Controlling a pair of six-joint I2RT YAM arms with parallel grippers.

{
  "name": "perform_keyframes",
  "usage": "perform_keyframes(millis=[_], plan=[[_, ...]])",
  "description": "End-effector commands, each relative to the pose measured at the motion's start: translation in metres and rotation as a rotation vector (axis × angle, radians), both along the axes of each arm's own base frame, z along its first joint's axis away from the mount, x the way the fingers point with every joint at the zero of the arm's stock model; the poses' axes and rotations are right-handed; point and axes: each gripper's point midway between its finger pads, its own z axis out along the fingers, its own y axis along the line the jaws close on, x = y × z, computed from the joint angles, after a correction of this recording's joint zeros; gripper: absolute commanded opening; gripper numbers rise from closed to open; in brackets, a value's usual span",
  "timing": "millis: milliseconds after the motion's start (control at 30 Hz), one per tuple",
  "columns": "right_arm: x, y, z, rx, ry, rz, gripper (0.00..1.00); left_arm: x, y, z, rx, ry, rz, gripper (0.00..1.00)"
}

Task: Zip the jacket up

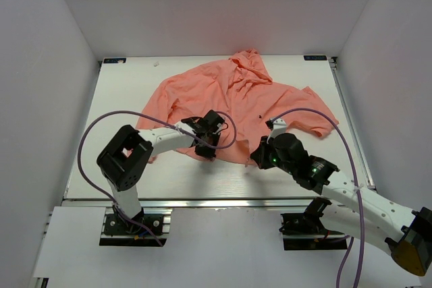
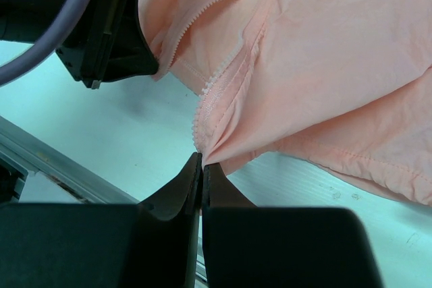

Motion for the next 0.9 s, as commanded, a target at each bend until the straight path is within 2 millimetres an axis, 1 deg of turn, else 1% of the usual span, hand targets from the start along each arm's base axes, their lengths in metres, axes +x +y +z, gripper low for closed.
perform_keyframes(millis=[0,33,200,233,300,333,367,433,467,533,567,600,633,667,700,733,767,800,867], plan=[[0.004,0.000,0.009,0.016,-0.017,-0.016,0.00,0.004,0.001,0.001,0.034,-0.019,0.008,0.02],[0.004,0.000,0.010,0.018,-0.019,-0.016,0.00,0.004,0.000,0.003,0.027,-0.020,0.006,0.00],[0.003,0.000,0.005,0.015,-0.008,-0.015,0.00,0.004,-0.008,0.018,-0.034,-0.039,-0.016,0.00],[0.005,0.000,0.007,0.021,-0.015,-0.016,0.00,0.004,-0.011,0.027,-0.061,-0.051,-0.021,0.00],[0.007,0.002,0.012,0.034,-0.032,-0.015,0.00,0.007,-0.016,0.038,-0.100,-0.082,-0.029,0.00],[0.008,0.003,0.014,0.038,-0.042,-0.010,0.00,0.001,-0.023,0.046,-0.149,-0.070,-0.053,0.00],[0.010,0.005,0.018,0.055,-0.059,-0.006,0.00,0.002,-0.028,0.062,-0.204,-0.105,-0.063,0.00],[0.012,0.007,0.022,0.073,-0.080,0.008,0.00,0.000,-0.035,0.081,-0.278,-0.129,-0.075,0.00],[0.013,0.012,0.026,0.094,-0.092,0.022,0.00,0.000,-0.038,0.098,-0.332,-0.169,-0.075,0.00],[0.014,0.015,0.028,0.111,-0.103,0.036,0.00,-0.001,-0.040,0.117,-0.391,-0.210,-0.071,0.00],[0.013,0.021,0.031,0.141,-0.114,0.061,0.00,0.000,-0.045,0.129,-0.442,-0.239,-0.076,0.00],[0.013,0.024,0.033,0.156,-0.122,0.079,0.00,-0.003,-0.042,0.142,-0.480,-0.269,-0.073,0.00],[0.013,0.027,0.037,0.173,-0.134,0.096,0.00,-0.004,-0.044,0.150,-0.509,-0.287,-0.074,0.00],[0.011,0.032,0.042,0.198,-0.154,0.130,0.00,-0.002,-0.047,0.161,-0.554,-0.318,-0.075,0.00],[0.015,0.036,0.054,0.230,-0.199,0.137,0.00,-0.004,-0.046,0.164,-0.572,-0.326,-0.068,0.00],[0.018,0.037,0.059,0.243,-0.222,0.139,0.00,-0.005,-0.046,0.175,-0.604,-0.354,-0.069,0.00],[0.013,0.043,0.066,0.269,-0.236,0.183,0.00,-0.003,-0.047,0.183,-0.629,-0.375,-0.069,0.00],[0.016,0.046,0.078,0.289,-0.285,0.201,0.00,-0.002,-0.046,0.186,-0.634,-0.389,-0.058,0.00],[0.014,0.052,0.093,0.322,-0.337,0.247,0.00,0.001,-0.047,0.199,-0.667,-0.428,-0.055,0.00]])
